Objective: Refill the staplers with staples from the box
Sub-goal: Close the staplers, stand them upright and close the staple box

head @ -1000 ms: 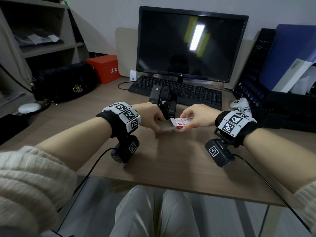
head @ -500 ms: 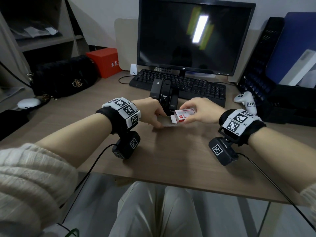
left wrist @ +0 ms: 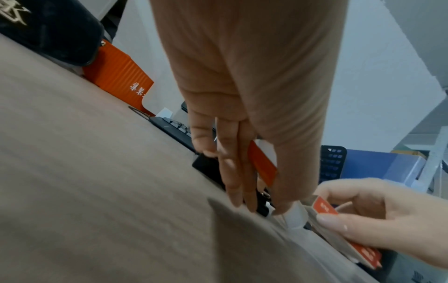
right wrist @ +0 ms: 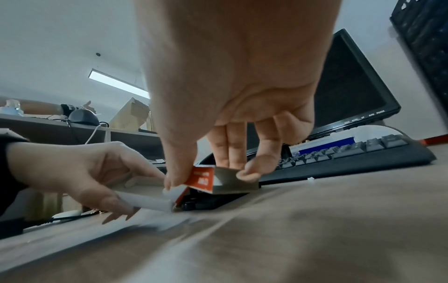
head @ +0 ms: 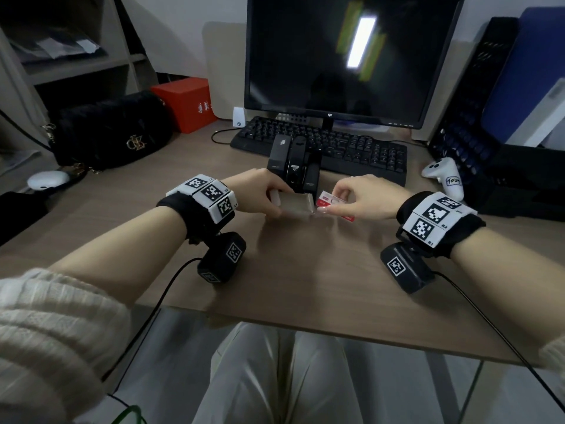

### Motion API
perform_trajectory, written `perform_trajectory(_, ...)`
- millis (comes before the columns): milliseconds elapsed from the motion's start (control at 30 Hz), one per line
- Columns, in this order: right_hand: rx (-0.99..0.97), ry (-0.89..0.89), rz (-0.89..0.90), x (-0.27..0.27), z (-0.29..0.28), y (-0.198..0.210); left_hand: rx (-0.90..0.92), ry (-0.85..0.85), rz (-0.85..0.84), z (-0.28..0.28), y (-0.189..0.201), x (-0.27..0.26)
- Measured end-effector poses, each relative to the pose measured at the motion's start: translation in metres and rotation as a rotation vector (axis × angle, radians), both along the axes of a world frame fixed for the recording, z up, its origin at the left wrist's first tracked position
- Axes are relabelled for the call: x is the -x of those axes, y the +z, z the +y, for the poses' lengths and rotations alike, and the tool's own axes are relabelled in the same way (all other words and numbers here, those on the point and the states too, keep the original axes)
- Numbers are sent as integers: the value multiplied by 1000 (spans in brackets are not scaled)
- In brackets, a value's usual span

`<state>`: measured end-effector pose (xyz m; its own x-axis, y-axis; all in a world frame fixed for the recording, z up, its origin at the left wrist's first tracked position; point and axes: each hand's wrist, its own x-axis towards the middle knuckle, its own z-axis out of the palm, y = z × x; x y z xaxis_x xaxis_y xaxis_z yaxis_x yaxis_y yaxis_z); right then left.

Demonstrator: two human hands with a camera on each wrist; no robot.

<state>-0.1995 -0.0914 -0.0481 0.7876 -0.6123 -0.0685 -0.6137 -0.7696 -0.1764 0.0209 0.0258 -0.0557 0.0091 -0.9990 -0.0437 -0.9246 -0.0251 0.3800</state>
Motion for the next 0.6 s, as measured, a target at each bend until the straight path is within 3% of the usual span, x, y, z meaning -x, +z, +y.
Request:
perform_trajectory(233, -80, 43, 25, -1, 1, 2, -51, 11, 177, 0, -5, -2)
perform_trajectory(600, -187, 35, -124, -5, -5, -2, -1, 51, 299, 0, -8, -2)
